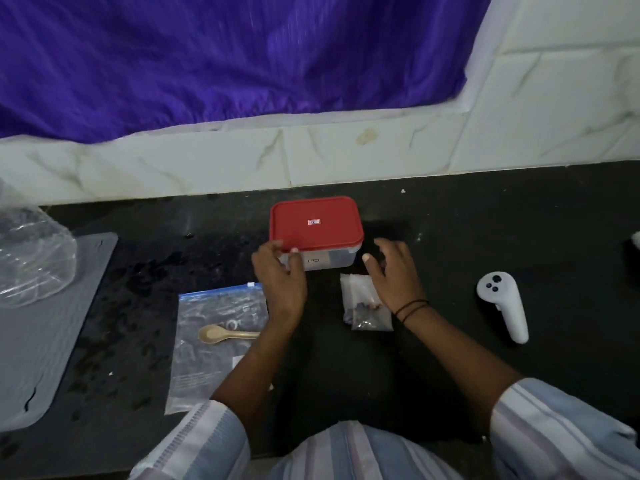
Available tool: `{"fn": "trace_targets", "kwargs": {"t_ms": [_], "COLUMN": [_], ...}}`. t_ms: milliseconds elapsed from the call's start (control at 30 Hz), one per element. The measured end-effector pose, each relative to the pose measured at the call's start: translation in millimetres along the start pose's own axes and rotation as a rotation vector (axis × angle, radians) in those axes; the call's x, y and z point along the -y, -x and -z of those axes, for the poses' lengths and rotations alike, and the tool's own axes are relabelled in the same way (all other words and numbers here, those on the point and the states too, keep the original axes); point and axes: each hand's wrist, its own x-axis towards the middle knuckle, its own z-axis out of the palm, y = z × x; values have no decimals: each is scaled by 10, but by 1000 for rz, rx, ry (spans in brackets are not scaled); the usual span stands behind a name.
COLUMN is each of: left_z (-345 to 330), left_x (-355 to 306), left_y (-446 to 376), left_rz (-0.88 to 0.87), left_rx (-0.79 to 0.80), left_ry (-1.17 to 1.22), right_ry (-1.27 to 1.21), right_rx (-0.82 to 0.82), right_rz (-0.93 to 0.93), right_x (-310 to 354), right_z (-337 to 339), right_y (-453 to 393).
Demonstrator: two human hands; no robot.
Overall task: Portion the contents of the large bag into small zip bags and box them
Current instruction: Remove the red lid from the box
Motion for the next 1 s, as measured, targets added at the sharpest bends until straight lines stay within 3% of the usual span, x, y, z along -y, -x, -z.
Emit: {"fn": "trace_targets", "kwargs": {"t_ms": [100,233,400,567,1000], "left_z": [18,45,-20,11,85], "left_x": [19,99,136,227,334], "left_y": [-238,-353,-277,-332,-488], "left_rz": [141,387,389,384,595], "left_rx": [-52,-49,-25,-24,108], "left_ry": [-14,93,138,148,446], "right_ry": [-2,250,488,603,902], "right_rx": [3,68,246,317,177], "right_rz": [60,386,609,695,761], "right_x": [124,315,643,903,1204], "right_z": [23,18,-146,-382,-801], "right_y": [-251,-468,-576,-597,-600]}}
